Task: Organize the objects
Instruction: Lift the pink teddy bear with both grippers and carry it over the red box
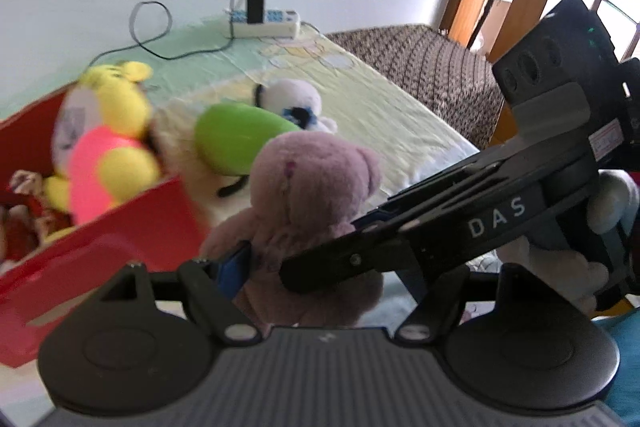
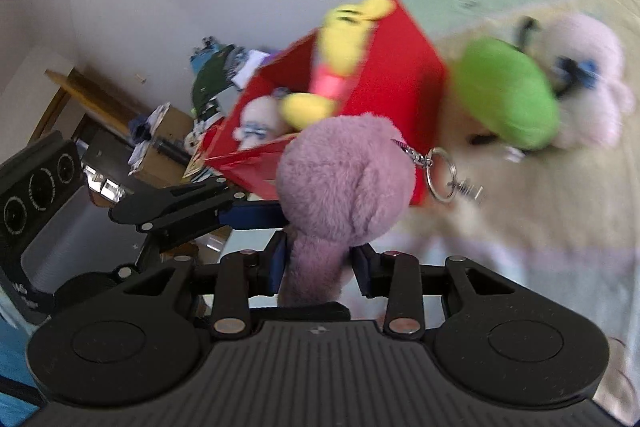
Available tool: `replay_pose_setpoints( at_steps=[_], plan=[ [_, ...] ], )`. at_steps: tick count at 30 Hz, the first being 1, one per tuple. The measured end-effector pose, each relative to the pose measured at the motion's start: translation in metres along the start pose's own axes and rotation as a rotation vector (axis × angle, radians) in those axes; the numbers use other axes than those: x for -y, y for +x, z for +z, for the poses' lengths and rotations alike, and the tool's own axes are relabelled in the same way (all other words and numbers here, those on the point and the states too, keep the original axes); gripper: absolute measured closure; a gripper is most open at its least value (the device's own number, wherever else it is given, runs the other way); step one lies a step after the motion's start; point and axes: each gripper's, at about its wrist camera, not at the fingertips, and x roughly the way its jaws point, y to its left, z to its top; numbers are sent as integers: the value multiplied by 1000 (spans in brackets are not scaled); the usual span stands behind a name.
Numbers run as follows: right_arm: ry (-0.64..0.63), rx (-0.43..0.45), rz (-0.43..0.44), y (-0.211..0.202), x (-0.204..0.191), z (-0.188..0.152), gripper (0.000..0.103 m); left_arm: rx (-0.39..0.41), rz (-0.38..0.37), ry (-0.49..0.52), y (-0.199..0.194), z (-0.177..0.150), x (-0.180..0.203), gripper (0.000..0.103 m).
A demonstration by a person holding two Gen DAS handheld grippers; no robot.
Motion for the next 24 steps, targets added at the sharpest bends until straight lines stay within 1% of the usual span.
replay_pose_setpoints(
  at_steps=[5,9,13,16,19,22,24],
  plan=[
    [-65,22,35,23,-43,13,65,72,-1,-11,-49,-12,-34,28],
    [-105,61,67,39,-71,25,66,144,6,-21,-86,-18,-59,28],
    [-133,111,90,54,-92,42,66,218,31,-18,-112,-19,-82,28],
    [-141,151,99,64,-103,57,66,270,41,-19,-126,-14,-101,28],
    [-146,183,95,73,-110,72,66,306,59,-16,-133,-5,-117,28],
    [-155,206,69,82,-116,89,66,331,75,-30,-132,6,-133,28],
    [-160,210,39,92,-118,102,66,344,73,-57,-128,13,-148,28]
  ],
)
